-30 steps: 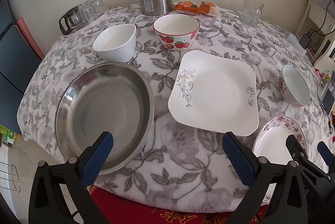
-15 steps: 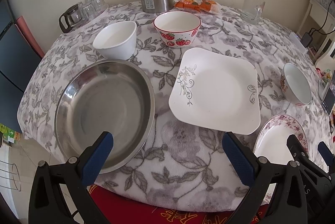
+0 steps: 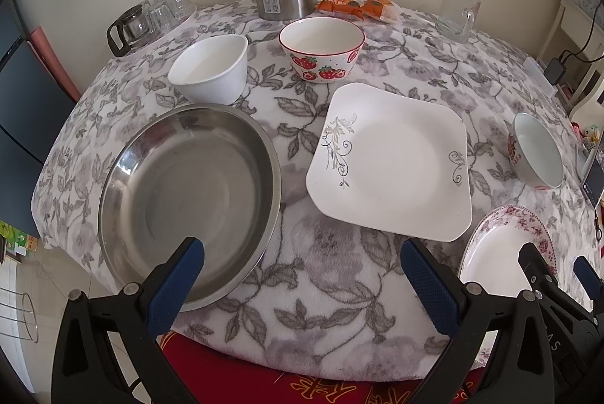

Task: Organize plates and bowls
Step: 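Move both tools over the table toward the stainless steel basin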

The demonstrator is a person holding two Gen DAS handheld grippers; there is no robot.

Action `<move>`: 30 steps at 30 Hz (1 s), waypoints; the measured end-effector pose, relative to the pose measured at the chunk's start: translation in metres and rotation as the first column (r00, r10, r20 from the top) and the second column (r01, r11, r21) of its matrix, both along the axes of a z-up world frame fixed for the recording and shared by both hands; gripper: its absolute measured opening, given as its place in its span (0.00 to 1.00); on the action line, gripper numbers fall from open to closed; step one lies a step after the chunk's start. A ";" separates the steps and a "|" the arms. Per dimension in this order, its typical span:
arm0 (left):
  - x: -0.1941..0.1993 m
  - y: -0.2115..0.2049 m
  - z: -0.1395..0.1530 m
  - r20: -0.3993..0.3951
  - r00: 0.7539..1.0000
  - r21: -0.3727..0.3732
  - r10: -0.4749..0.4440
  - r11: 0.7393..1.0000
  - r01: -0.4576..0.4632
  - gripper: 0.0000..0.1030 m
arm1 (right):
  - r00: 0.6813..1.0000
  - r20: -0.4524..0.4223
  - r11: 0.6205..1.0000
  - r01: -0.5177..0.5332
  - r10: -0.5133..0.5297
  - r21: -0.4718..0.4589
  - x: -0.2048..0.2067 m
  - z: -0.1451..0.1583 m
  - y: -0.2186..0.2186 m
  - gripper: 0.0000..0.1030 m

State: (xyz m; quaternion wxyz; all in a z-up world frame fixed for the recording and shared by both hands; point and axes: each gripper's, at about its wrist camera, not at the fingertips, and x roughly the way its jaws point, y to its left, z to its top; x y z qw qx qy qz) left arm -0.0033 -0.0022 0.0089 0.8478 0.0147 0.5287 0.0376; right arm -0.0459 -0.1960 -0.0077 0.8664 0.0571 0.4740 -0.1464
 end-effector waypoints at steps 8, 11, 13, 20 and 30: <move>0.001 0.000 -0.001 -0.007 1.000 0.001 0.003 1.000 -0.003 1.00 | 1.000 -0.003 1.000 -0.001 0.001 0.001 -0.001 -0.002 0.000 1.00; 0.001 0.001 -0.002 -0.009 1.000 0.001 0.003 1.000 -0.003 1.00 | 1.000 -0.004 1.000 -0.001 0.001 0.001 0.000 -0.002 0.000 1.00; 0.001 0.001 -0.002 -0.011 1.000 0.000 0.003 1.000 -0.003 1.00 | 1.000 -0.005 1.000 -0.001 0.001 0.001 0.000 -0.001 0.000 1.00; 0.001 0.001 -0.003 -0.015 1.000 0.000 0.005 1.000 -0.005 1.00 | 1.000 -0.007 1.000 0.000 0.000 0.002 0.001 0.000 -0.001 1.00; 0.003 0.009 -0.004 -0.021 1.000 -0.013 0.019 1.000 -0.019 1.00 | 1.000 -0.024 1.000 -0.015 0.015 0.006 0.002 -0.005 0.009 1.00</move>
